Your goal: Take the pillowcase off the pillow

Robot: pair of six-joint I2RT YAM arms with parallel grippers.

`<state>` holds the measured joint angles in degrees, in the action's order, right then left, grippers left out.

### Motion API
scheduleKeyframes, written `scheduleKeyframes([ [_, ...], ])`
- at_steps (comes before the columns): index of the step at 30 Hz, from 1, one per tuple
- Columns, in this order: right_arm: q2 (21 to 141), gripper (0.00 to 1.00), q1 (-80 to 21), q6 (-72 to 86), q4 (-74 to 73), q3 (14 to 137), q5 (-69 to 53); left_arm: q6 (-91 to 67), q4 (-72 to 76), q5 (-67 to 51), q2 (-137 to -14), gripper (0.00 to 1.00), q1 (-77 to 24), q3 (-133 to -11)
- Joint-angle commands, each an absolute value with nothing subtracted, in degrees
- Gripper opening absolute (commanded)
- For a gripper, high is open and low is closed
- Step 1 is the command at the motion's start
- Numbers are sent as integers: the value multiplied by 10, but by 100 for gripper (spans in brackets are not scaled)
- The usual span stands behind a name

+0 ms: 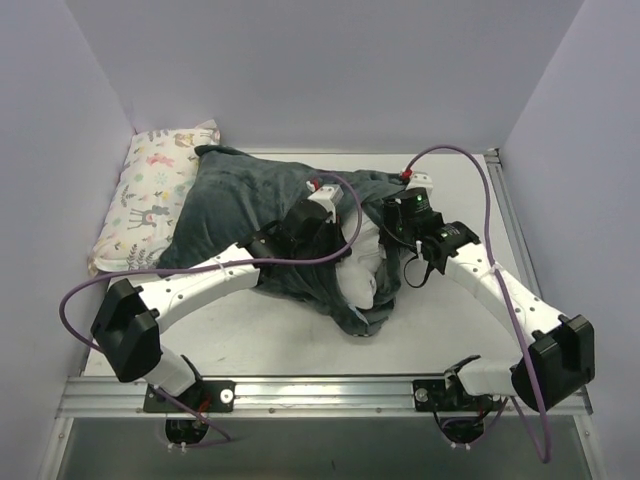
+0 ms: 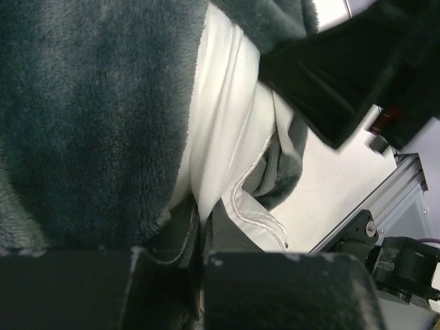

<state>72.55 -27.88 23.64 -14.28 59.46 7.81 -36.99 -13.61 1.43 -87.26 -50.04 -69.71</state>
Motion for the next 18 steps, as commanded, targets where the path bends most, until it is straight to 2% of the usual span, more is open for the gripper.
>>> scheduleKeyframes([
  [1,747,36,-258,222,-154,638,150,-354,-174,52,-847,0,-509,-713],
  [2,756,19,-249,228,-159,642,162,-354,-179,54,-834,0,-513,-706],
  [5,760,7,-178,250,-165,639,146,-356,-186,64,-795,0,-519,-680],
  [9,786,4,-85,266,-158,628,108,-360,-192,73,-738,0,-531,-649],
  [14,832,5,16,308,-93,590,-44,-366,-183,84,-662,0,-548,-627],
  [18,878,7,27,335,-16,584,-135,-365,-156,84,-616,0,-566,-623],
])
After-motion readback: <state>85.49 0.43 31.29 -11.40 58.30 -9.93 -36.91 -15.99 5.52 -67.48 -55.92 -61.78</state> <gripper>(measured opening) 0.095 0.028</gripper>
